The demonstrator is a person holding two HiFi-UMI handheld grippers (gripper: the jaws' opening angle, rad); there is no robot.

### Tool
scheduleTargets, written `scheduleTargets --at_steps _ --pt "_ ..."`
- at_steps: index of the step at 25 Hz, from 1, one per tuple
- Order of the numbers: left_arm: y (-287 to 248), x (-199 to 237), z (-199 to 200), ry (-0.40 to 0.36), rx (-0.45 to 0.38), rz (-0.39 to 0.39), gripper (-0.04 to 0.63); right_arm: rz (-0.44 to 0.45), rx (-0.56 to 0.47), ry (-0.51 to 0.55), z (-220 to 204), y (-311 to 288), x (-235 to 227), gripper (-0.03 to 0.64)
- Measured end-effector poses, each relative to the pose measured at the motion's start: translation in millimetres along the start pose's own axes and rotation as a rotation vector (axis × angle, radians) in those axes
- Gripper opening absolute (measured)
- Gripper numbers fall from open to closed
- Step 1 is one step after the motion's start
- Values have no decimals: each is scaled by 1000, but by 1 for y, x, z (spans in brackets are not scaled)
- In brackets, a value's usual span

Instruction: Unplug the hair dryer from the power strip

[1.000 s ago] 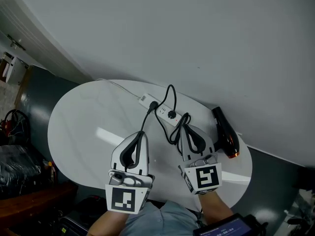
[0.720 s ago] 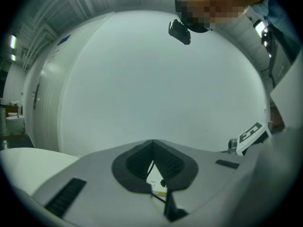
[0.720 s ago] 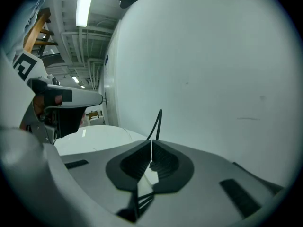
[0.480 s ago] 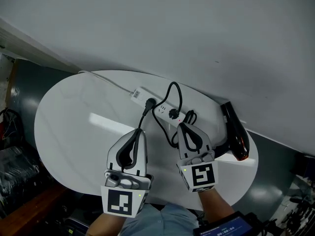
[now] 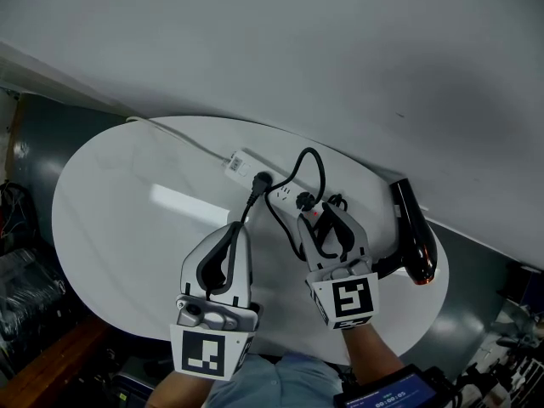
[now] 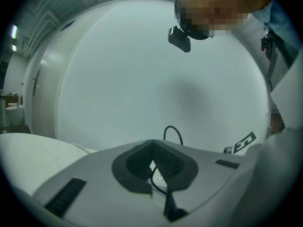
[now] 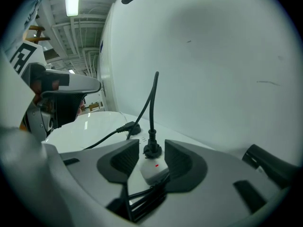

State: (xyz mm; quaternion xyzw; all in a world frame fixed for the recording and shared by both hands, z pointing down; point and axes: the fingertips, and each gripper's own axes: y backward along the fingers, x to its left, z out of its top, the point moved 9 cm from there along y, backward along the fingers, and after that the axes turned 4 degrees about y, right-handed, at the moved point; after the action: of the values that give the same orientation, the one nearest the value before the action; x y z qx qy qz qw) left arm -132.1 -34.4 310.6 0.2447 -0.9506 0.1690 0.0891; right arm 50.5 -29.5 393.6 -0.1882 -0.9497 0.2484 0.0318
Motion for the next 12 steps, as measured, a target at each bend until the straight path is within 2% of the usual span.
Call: scheduleTargets --at_steps 7,12 --pt "-8 6 -6 11 19 3 -2 -3 27 19 -3 -13 -2 148" --pt "-10 13 -5 18 26 7 -2 -15 -68 62 11 -25 -3 129"
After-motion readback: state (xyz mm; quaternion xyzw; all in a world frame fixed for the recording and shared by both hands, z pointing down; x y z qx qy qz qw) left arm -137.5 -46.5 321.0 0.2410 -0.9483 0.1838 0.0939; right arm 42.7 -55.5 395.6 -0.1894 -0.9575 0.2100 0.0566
